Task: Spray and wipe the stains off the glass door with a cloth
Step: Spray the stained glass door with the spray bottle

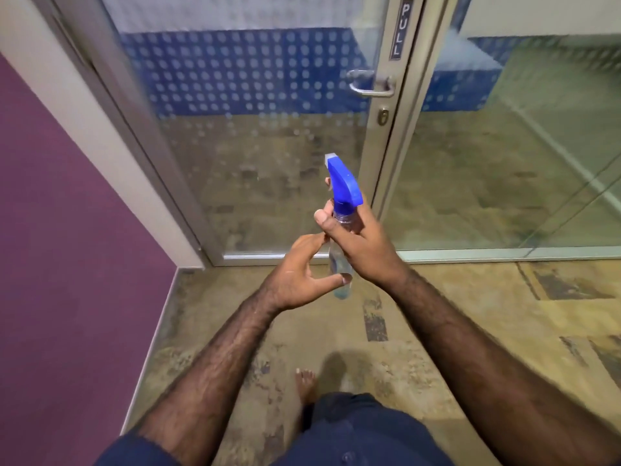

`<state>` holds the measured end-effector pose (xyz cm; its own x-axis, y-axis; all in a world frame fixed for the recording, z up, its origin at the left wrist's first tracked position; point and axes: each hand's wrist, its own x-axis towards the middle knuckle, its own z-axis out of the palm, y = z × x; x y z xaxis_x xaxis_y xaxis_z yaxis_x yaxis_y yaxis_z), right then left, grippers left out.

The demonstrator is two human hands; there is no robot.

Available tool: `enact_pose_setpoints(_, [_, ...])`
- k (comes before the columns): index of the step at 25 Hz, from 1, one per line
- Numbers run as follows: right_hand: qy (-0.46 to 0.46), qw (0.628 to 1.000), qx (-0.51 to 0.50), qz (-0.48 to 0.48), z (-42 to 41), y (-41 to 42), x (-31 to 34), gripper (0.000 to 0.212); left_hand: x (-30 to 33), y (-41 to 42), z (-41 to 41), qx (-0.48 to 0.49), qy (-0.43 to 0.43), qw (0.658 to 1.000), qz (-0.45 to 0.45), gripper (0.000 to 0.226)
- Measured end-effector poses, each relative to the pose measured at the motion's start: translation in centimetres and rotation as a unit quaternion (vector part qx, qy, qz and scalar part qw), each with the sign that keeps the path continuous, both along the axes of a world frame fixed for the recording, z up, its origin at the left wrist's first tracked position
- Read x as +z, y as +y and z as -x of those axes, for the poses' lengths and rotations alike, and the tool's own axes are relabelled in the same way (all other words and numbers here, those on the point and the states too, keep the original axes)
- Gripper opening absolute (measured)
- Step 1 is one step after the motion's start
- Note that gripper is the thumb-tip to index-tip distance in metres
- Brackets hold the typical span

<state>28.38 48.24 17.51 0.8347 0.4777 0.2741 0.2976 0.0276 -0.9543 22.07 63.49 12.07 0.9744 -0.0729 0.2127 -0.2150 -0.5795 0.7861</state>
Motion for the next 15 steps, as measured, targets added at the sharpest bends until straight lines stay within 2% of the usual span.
enact_pose_setpoints(7, [0.006, 0.999, 0.016, -0.044, -9.9, 8.2, 1.3, 0.055, 1.6, 8.0, -9.4, 0.014, -0.003, 0.999, -0.034, 0.080])
enact_pose_setpoints(15, [-0.047, 0.997, 0.023, -0.064, -19.6, 16.4, 5.9, 0.049, 4.7, 15.9, -19.1, 0.063, -0.090, 0.992, -0.066, 0.083])
